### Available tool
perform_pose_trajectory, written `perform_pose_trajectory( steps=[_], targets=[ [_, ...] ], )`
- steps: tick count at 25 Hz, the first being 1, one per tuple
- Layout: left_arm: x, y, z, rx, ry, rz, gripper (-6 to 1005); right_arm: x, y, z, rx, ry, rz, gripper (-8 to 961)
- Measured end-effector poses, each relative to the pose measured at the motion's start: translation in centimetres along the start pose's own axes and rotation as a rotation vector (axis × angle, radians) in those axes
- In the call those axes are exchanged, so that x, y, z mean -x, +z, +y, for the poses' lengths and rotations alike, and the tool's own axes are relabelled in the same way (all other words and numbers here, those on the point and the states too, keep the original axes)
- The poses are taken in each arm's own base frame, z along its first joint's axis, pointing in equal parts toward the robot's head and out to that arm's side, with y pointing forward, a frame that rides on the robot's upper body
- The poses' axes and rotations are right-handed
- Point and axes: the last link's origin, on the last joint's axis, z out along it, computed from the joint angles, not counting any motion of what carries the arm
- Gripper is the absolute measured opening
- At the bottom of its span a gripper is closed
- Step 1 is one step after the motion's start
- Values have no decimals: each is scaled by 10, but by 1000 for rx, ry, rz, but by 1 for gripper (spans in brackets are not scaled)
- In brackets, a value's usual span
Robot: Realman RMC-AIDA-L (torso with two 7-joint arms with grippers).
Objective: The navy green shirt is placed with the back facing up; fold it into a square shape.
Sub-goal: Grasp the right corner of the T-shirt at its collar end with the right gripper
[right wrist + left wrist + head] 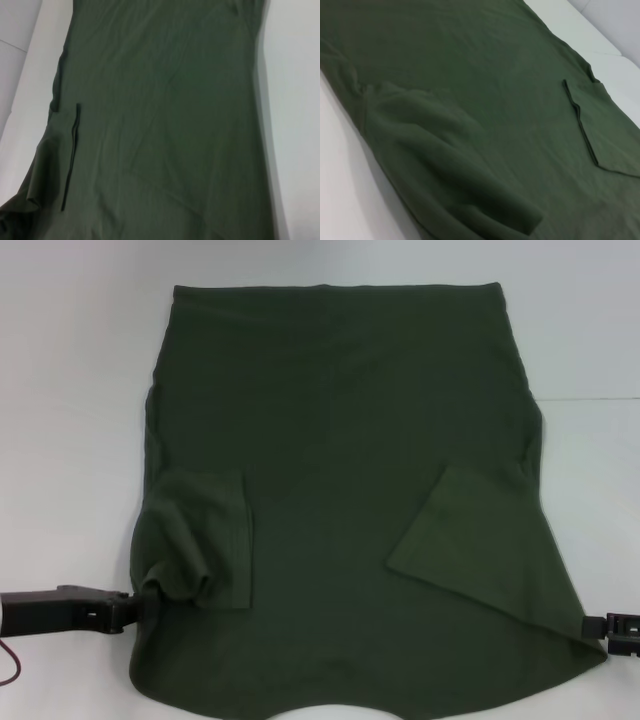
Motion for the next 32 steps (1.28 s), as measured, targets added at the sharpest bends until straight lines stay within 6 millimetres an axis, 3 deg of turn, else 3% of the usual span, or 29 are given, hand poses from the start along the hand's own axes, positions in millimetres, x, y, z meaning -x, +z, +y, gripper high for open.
perform_pose_trajectory(
  steps=[13,23,32],
  targets=[
    [-1,1,-1,-3,-2,5,17,-1,8,4,3,-12,34,791],
    [-3,1,-2,-13,-3,11,17,2,17,21,63,-45,74,791],
    [-3,1,-2,-15,-4,13,17,-3,13,13,42,-14,67,790]
  ],
)
